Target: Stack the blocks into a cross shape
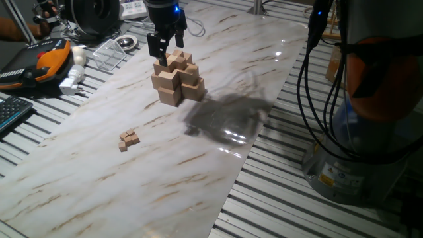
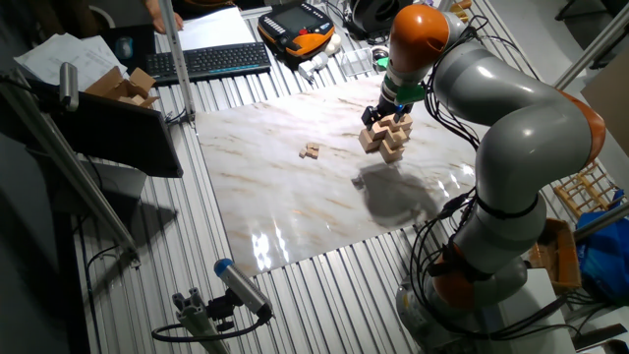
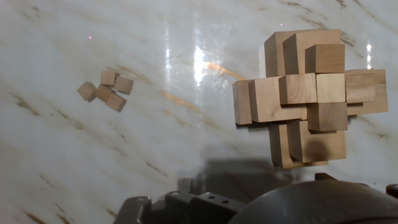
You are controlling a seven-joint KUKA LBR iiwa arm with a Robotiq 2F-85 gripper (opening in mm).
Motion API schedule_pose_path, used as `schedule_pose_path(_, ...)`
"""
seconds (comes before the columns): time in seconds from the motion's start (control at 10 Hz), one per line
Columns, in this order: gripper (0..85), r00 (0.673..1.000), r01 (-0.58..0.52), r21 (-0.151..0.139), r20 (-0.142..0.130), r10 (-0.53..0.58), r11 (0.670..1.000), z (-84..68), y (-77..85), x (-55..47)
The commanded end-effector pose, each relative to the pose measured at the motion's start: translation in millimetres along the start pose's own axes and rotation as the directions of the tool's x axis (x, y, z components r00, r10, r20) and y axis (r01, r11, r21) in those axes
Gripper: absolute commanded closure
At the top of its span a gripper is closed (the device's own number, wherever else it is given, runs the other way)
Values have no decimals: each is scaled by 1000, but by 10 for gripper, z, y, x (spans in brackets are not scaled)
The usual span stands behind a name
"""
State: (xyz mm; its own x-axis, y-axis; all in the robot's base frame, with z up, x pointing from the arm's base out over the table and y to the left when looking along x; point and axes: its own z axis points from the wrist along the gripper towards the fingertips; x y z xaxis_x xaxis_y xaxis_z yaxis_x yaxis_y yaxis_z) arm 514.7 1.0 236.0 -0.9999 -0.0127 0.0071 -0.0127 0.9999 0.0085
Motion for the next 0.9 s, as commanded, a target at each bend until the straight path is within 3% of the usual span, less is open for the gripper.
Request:
schedule_pose_path(0.0,850,935,249,-49,-248,-253,967,2,-2,-3)
schedule_pose_path(0.6,850,933,253,-51,-252,-258,966,1,-3,-3)
schedule_pose_path(0.8,850,940,238,-43,-242,-241,970,2,-3,-2)
